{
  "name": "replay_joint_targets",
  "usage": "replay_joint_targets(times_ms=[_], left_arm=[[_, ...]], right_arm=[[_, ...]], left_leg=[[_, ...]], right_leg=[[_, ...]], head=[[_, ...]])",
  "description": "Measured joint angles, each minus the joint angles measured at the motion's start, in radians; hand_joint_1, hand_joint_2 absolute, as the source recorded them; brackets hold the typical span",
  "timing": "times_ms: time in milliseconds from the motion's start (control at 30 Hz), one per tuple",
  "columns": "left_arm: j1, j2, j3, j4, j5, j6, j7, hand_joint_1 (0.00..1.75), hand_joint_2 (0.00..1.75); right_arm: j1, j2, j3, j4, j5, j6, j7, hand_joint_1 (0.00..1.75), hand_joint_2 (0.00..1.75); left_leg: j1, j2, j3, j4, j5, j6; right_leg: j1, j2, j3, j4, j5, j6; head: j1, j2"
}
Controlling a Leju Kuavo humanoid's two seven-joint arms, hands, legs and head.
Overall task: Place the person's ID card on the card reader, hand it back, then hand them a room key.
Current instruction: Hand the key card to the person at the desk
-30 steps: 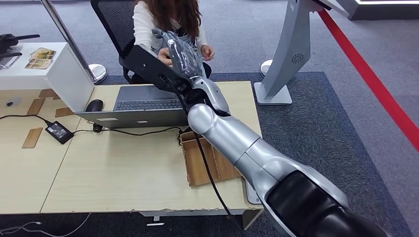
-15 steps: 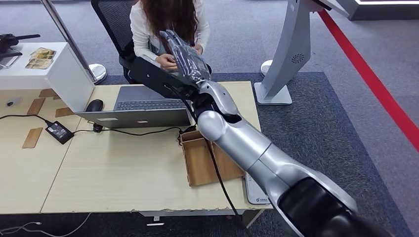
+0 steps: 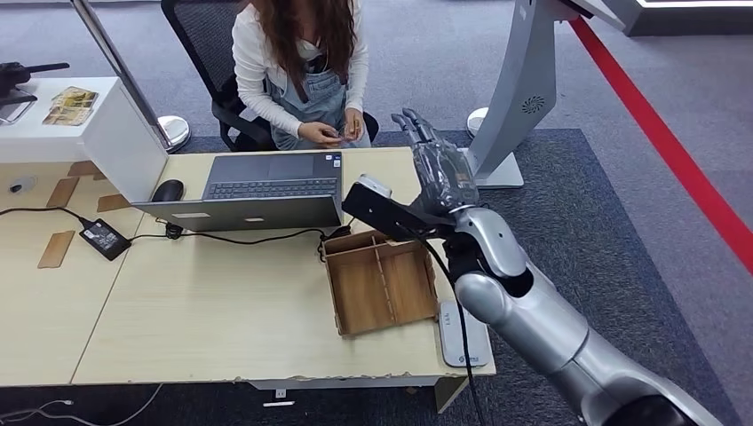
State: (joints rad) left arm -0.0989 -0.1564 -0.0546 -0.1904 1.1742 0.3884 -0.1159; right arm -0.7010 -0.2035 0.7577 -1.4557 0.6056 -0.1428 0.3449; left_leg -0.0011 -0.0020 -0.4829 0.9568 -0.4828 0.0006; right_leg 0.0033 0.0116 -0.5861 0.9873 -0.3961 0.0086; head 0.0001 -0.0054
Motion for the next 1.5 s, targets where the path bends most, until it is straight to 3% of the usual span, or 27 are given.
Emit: replay_joint_targets(times_ms=[233,500,1100,1500], left_arm=[[-0.001,-0.005,0.015,0.0,0.003,0.009,0.0,0.0,0.0],[-0.002,-0.007,0.022,0.0,0.005,0.01,0.004,0.0,0.0],[-0.005,-0.006,0.022,0.0,-0.008,0.009,0.025,0.0,0.0],[-0.007,-0.004,0.021,0.0,-0.026,0.0,0.051,0.0,0.0]], right_arm=[[0.124,-0.093,-0.031,-0.133,0.033,0.005,0.017,0.0,1.75],[0.201,-0.14,-0.051,-0.198,0.038,0.027,0.024,0.0,1.75],[0.238,-0.134,-0.042,-0.194,0.049,0.036,0.01,0.0,1.75],[0.214,-0.078,-0.019,-0.132,0.027,0.027,-0.026,0.0,1.75]], left_leg=[[0.0,0.0,0.0,0.0,0.0,0.0],[0.001,0.0,-0.001,0.0,0.0,0.0],[0.001,0.0,-0.002,0.0,0.0,0.0],[0.003,0.0,-0.003,0.0,0.0,0.0]], right_leg=[[0.0,0.0,0.0,0.0,0.0,0.0],[0.0,0.0,0.0,0.0,0.0,0.0],[0.0,0.0,0.0,0.0,0.0,0.0],[0.0,-0.001,0.0,0.0,0.0,0.0]], head=[[0.0,0.0],[0.0,0.0],[0.0,0.0],[0.0,0.0]])
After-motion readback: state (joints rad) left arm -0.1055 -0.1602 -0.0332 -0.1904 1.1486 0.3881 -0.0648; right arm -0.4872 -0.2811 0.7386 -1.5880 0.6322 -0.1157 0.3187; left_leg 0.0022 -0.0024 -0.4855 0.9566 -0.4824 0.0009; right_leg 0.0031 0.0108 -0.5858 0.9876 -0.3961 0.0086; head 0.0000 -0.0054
